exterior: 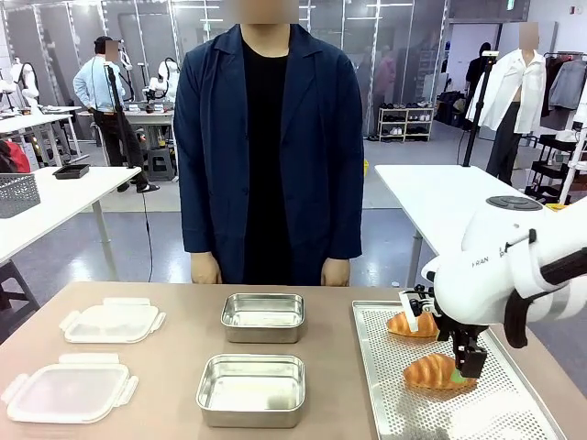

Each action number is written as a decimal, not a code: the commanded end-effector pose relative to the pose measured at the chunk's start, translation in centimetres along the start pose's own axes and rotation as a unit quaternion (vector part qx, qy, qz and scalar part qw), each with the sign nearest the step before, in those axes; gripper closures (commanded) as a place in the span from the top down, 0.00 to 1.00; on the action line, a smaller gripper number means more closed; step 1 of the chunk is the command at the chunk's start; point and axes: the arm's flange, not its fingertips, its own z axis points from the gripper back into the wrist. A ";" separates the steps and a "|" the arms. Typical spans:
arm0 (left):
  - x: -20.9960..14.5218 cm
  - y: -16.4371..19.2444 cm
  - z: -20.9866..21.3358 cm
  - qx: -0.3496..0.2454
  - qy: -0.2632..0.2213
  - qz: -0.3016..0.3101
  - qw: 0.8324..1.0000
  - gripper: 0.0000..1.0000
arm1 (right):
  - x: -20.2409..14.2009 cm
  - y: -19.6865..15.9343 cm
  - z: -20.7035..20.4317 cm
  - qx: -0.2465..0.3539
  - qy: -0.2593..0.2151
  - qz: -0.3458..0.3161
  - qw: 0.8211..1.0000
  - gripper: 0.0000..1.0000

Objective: Place the bread into the airtight container.
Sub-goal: Pick up a Butter Roll and place it into an empty Airtight Container.

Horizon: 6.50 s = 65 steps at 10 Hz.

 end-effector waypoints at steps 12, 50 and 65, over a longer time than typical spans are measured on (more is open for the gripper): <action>0.4 -0.1 0.3 -0.001 -0.001 0.000 1.000 1.00 | 0.1 -2.5 -3.3 0.060 -0.028 0.005 0.998 0.43; 0.4 -0.1 0.3 -0.001 -0.001 0.000 1.000 1.00 | 37.1 4.4 3.5 0.064 0.031 -0.074 0.995 1.00; 0.4 -0.1 0.3 -0.001 -0.001 0.000 1.000 1.00 | 27.1 5.4 15.0 -0.085 -0.003 0.006 0.996 1.00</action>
